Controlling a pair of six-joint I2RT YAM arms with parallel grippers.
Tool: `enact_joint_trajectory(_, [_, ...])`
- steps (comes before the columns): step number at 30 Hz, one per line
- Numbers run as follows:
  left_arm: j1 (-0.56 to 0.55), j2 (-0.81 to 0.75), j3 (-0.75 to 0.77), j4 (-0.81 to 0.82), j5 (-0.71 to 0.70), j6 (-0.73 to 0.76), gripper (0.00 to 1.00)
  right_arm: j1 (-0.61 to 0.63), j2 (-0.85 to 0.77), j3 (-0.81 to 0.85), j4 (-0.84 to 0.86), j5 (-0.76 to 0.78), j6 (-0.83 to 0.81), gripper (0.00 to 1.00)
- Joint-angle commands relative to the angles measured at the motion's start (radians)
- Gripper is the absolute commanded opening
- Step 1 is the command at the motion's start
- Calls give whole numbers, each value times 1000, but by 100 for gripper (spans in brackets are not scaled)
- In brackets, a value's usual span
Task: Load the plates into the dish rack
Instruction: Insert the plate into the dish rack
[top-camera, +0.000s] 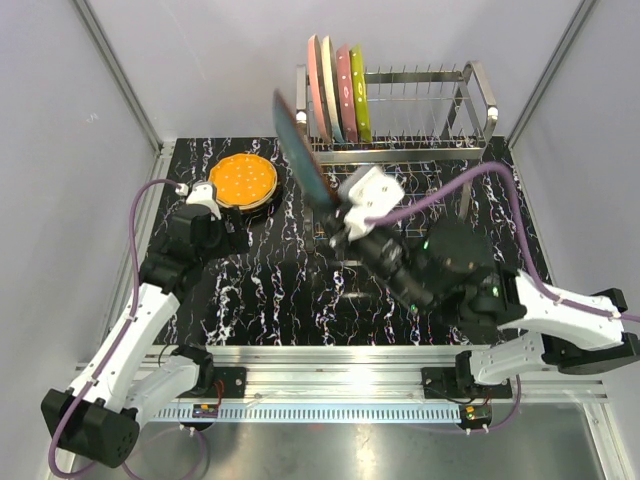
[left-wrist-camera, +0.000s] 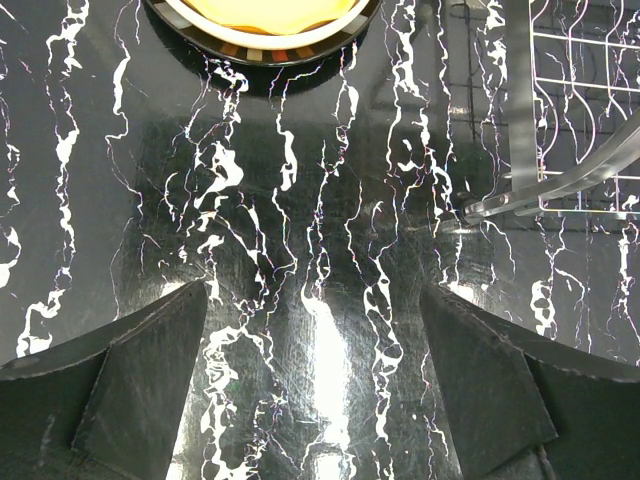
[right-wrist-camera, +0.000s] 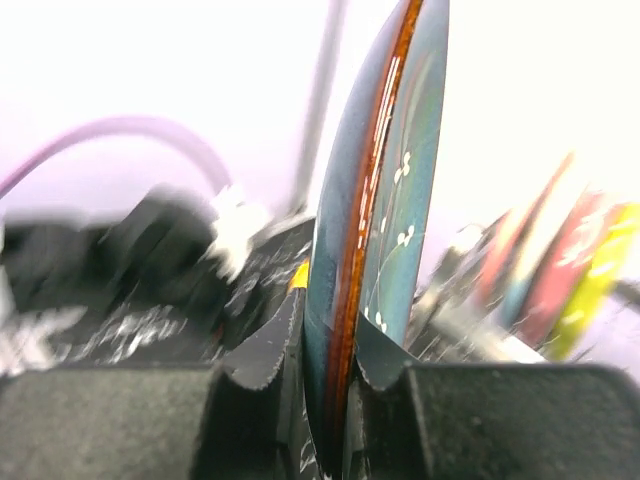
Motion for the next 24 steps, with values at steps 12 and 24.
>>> enact_joint_trajectory(12, [2,-26,3,51,-1,14,94,-382,199,570,33,-181,-132,0])
enact_joint_trajectory(24, [2,10,7,49,12,13,96,-796,154,401,12,-411,187,0])
